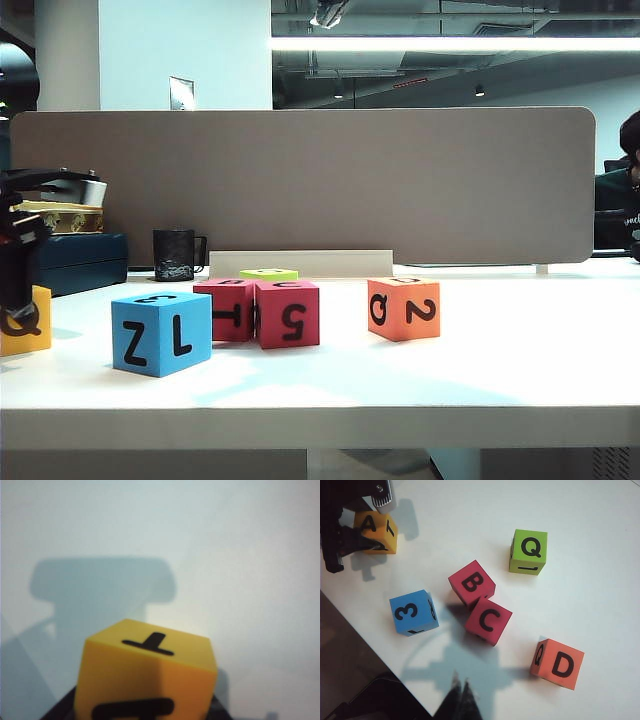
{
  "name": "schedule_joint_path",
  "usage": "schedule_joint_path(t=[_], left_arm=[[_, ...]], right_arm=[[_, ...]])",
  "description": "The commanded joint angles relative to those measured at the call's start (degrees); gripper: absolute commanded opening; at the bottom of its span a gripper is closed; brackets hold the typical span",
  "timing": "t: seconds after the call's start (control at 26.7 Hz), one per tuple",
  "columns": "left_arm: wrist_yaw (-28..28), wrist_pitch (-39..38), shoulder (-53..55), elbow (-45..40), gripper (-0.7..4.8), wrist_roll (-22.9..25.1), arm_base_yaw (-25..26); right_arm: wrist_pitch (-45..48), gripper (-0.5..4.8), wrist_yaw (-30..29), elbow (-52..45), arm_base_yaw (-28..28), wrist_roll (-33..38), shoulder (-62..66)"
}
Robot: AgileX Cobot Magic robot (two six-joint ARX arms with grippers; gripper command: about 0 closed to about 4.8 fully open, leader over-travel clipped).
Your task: Select the appropriate blocks from the scattered letter blocks on the table and arrange them in a row to spell out "ABCD".
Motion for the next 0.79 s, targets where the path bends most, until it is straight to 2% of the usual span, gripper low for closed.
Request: schedule_joint_path(t=[0.04,0.07,0.26,0.45,0.79], left_arm=[[-0.02,-0.33,-0.17,0.09,2.3,0.94,0.04],[-0.02,-0.33,-0.17,0.09,2.04,0.96,0.0],[0.48,0.79,-0.2,0.11,2.03,0.94,-0.94],[3.74,3.08,-0.2,0.13,2.04,1.38,-3.26],[5.64,11.76,0.09,0.13,2.03,1.49,-6.6]], right_arm=[[1.05,-0.04,-0.17,0.26,0.02,-0.02,-0.26],[1.31,-0.04,-0.17,0.26,0.04,-0.02,-0.26],[1.79,-0.04,-0.17,0.26,0.04,-0.04,-0.24],[1.9,-0.04,-0.17,0.26,0.04,-0.02,-0.24],[2.6,-0.04,-0.15,0.26,0.02,-0.02,-0.09]])
